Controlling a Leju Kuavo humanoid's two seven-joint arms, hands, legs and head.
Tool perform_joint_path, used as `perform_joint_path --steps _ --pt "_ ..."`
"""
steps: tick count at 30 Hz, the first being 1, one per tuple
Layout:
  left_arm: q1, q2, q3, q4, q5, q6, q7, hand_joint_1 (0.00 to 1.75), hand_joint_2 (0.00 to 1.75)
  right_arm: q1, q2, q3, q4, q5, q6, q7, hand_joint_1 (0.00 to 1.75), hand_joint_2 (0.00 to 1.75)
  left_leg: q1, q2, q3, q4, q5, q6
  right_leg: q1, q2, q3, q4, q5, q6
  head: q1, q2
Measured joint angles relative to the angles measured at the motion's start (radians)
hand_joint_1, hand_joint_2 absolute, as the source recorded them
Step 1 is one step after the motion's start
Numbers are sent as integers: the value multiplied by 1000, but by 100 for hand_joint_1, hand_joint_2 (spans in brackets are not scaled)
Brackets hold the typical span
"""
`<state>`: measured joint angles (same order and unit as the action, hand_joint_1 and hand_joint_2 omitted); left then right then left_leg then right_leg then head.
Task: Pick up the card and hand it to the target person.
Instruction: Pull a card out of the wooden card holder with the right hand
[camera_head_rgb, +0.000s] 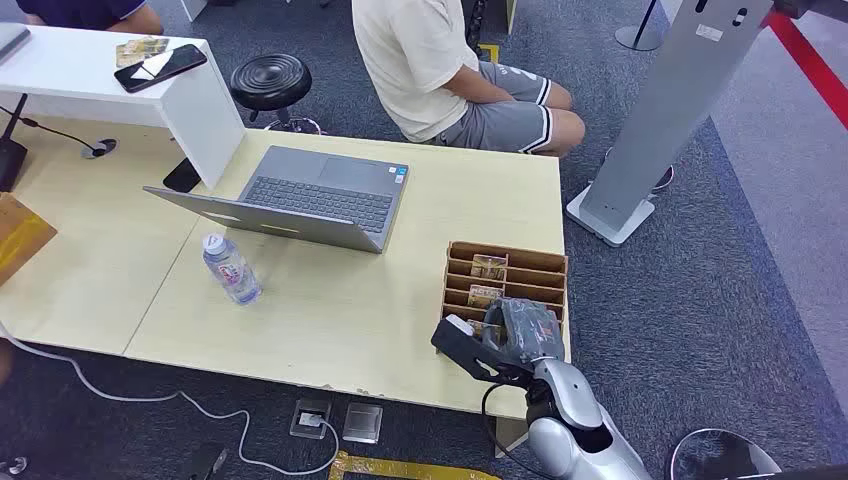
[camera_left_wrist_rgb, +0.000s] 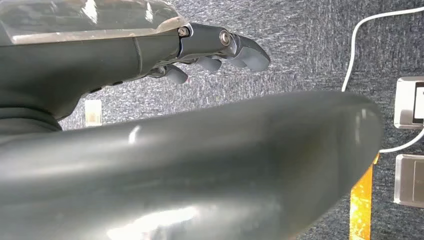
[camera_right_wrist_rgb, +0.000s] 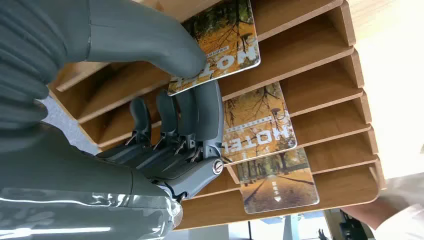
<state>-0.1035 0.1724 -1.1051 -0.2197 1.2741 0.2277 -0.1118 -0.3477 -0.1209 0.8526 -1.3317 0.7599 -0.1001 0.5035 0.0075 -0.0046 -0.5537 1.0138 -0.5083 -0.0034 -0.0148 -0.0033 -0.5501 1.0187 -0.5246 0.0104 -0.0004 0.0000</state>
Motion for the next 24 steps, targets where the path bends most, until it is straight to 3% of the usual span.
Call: perform_joint_path --steps 9,24 --pt "0 0 0 0 -4 0 -7 0 0 0 0 1 0 2 0 0 168 175 0 0 0 0 0 0 0 0 0 0 0 0 0 0" --pt "0 0 0 0 -10 0 -16 0 0 -2 0 1 -7 -12 0 -1 169 175 0 0 0 0 0 0 0 0 0 0 0 -1 0 0"
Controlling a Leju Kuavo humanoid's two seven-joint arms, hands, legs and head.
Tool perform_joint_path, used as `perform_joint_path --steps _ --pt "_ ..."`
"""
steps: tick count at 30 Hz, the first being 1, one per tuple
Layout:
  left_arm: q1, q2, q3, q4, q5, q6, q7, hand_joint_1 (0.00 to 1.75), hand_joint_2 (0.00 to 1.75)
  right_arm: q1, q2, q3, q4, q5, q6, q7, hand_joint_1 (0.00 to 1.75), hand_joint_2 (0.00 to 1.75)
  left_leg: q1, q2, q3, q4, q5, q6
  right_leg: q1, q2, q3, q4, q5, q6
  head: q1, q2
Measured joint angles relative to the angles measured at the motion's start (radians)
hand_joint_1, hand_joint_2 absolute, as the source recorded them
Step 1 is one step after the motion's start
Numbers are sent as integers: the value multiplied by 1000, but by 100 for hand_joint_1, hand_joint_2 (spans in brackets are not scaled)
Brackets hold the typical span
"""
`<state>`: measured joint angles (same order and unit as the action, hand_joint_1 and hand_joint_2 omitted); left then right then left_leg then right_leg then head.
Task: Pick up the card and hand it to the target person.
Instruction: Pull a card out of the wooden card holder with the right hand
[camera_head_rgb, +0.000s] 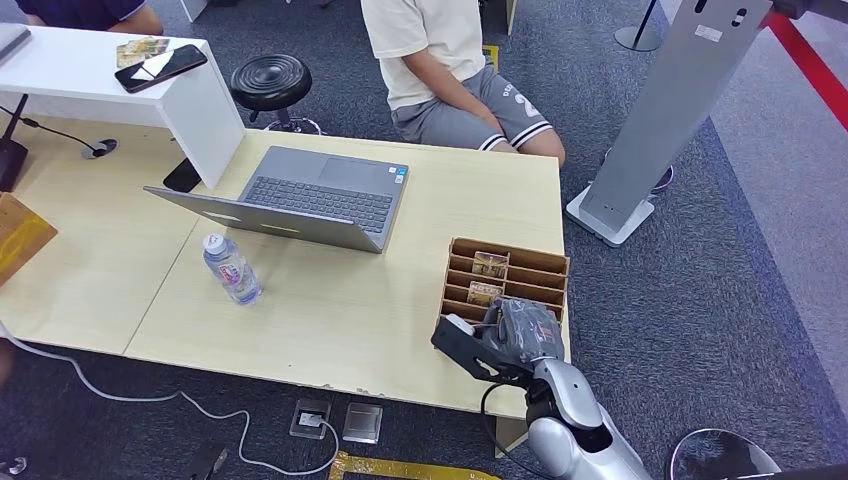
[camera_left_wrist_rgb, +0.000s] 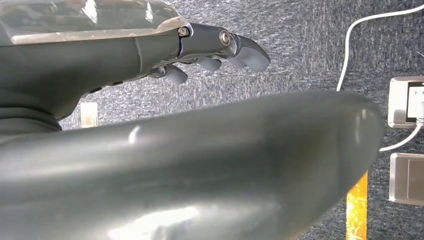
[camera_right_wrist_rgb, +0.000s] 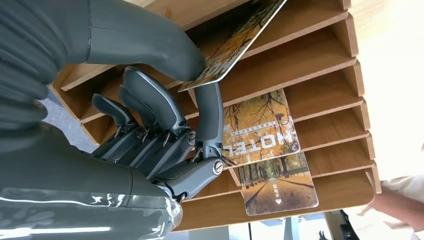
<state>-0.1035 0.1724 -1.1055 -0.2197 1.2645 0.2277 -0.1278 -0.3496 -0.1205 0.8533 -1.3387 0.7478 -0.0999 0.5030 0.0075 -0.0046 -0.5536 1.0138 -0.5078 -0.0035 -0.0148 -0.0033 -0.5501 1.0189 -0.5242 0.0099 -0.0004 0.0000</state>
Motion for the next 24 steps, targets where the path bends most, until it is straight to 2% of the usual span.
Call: perform_joint_path --steps 7,15,24 --pt "0 0 0 0 1 0 0 0 0 -29 -6 -4 -58 10 0 9 169 175 0 0 0 0 0 0 0 0 0 0 0 0 0 0" --pt "0 0 0 0 4 0 -7 0 0 -108 -33 -10 -172 16 7 25 169 175 0 0 0 0 0 0 0 0 0 0 0 0 0 0" --pt "0 -1 0 0 19 0 -9 0 0 -184 -53 -11 -244 7 -33 31 169 175 0 0 0 0 0 0 0 0 0 0 0 0 0 0"
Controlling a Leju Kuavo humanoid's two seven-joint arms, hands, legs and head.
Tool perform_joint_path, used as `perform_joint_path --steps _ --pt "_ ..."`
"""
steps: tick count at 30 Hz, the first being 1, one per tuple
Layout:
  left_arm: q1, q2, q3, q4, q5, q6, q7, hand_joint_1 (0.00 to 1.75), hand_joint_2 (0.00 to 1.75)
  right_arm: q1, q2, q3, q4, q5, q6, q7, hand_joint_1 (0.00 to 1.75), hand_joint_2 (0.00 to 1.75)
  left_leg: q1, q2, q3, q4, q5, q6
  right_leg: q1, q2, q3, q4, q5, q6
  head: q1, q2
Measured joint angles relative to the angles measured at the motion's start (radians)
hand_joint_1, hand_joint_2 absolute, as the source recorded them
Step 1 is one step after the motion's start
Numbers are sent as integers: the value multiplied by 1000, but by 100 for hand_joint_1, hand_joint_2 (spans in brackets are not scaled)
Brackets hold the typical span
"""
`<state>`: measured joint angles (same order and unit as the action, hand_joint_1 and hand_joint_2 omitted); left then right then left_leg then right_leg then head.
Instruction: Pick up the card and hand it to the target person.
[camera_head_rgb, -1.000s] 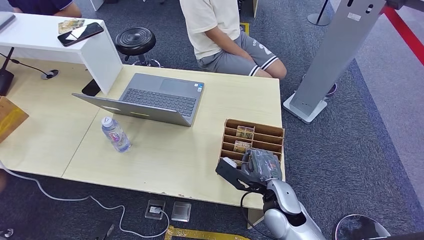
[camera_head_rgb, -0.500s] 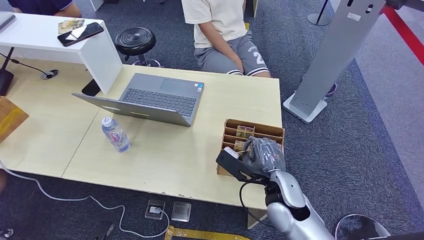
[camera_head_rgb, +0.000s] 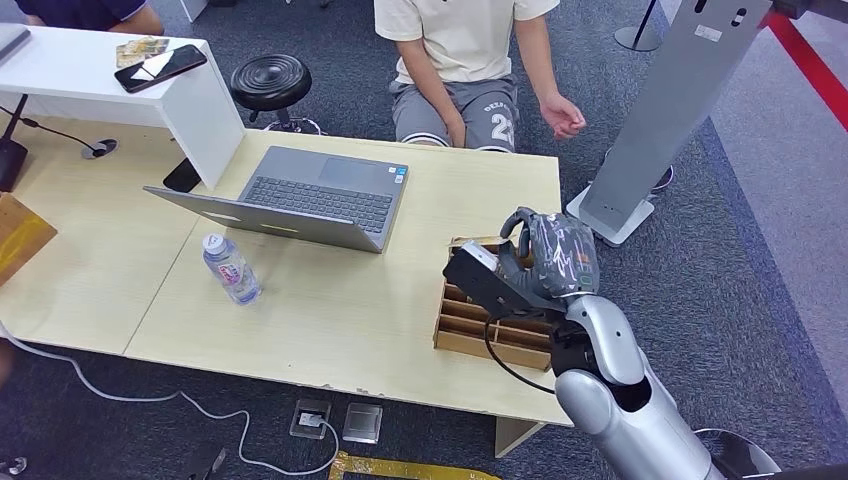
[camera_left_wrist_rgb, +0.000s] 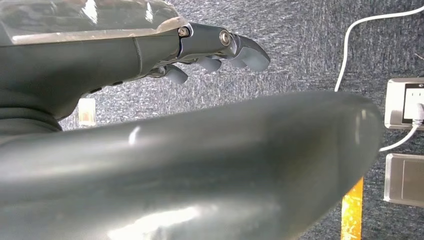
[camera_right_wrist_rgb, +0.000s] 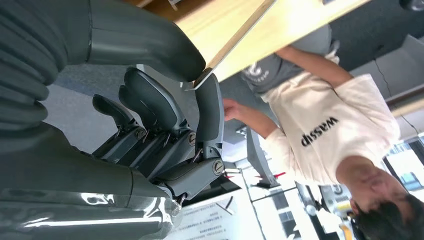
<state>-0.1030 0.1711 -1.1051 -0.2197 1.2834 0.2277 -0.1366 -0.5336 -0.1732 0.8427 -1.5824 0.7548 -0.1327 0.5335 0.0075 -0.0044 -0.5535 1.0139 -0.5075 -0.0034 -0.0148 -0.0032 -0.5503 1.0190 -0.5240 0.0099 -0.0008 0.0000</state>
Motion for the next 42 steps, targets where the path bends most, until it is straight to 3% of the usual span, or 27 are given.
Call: perform_joint_path --steps 3,11,27,31,42 --pt "0 0 0 0 1 0 0 0 0 -6 -1 0 -2 -1 -4 0 169 175 0 0 0 0 0 0 0 0 0 0 0 0 0 0" --pt "0 -8 0 0 2 0 0 0 0 -71 -3 -9 41 33 -161 -11 169 175 0 0 0 0 0 0 0 0 0 0 0 0 0 0" --pt "0 -12 0 0 2 0 2 0 0 -76 -1 -22 126 27 -172 -11 169 175 0 0 0 0 0 0 0 0 0 0 0 0 0 0" --pt "0 -12 0 0 0 0 -3 0 0 -75 4 -23 138 27 -172 -11 0 175 0 -1 -1 0 0 0 0 0 0 0 0 0 0 0" --pt "0 -12 0 0 5 0 -1 0 0 -68 8 -27 154 14 -175 -21 0 175 0 0 0 0 0 0 0 0 0 0 0 0 0 0"
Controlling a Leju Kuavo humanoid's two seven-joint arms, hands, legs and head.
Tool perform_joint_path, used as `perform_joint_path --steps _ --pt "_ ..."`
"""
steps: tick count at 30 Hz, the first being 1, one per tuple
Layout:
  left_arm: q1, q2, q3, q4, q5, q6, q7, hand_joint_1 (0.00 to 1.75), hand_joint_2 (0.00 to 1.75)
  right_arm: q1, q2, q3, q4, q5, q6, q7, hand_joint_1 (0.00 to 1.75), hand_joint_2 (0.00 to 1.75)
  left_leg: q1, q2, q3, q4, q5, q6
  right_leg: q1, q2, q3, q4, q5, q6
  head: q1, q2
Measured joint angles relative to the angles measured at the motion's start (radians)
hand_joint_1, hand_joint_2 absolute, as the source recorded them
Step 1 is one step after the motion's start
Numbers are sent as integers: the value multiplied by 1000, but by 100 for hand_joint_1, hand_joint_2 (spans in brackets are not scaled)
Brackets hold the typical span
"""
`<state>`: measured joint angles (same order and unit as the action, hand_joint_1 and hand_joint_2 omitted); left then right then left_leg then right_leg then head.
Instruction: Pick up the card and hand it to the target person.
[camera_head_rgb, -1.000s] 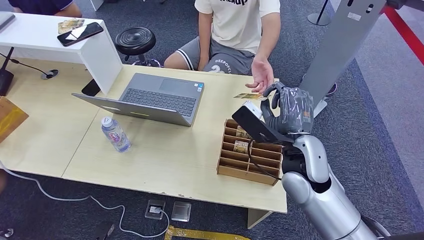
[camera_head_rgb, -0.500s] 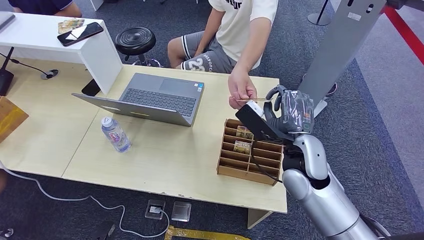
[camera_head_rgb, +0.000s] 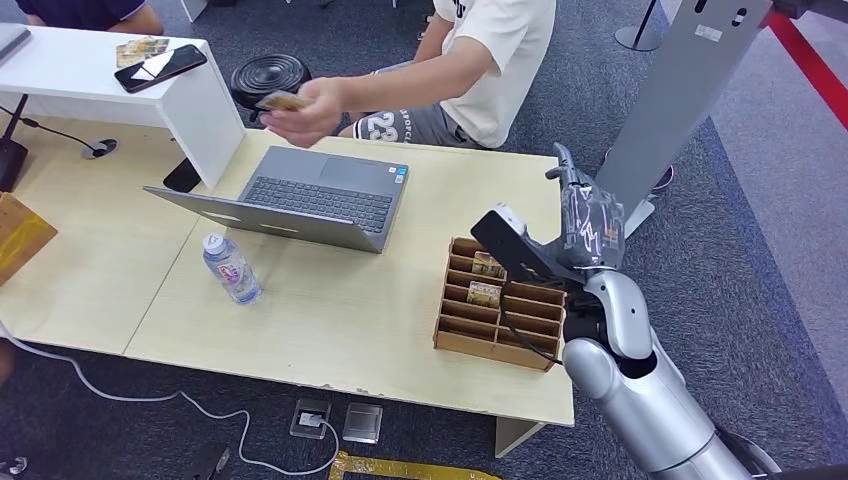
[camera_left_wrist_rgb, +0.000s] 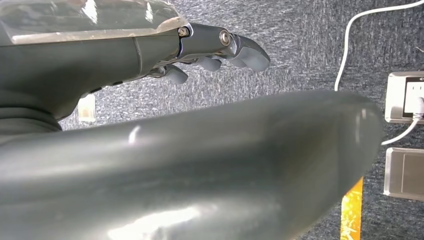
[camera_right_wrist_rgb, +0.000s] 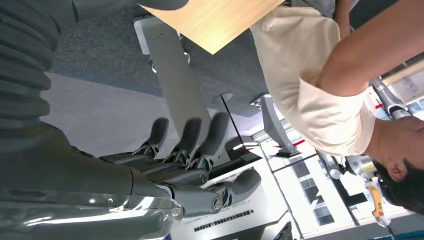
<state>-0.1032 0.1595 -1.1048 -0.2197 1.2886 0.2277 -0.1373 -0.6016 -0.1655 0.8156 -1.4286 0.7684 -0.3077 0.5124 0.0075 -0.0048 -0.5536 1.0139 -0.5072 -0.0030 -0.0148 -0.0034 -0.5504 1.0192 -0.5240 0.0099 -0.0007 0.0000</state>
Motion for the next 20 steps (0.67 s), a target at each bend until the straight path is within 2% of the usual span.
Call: perform_joint_path --steps 10,17,20 --pt "2 0 1 0 12 0 7 0 0 94 -10 -62 -74 -166 -66 -84 0 175 0 0 0 0 0 0 0 0 0 0 0 0 0 0" --pt "5 0 1 0 14 0 8 0 0 199 -39 -132 -173 -421 -104 -246 0 175 0 0 0 0 0 0 0 0 0 0 0 0 -1 0" --pt "5 0 1 0 16 0 9 0 0 238 -58 -159 -209 -478 -107 -262 0 175 0 0 0 0 0 0 0 0 0 0 0 0 0 0"
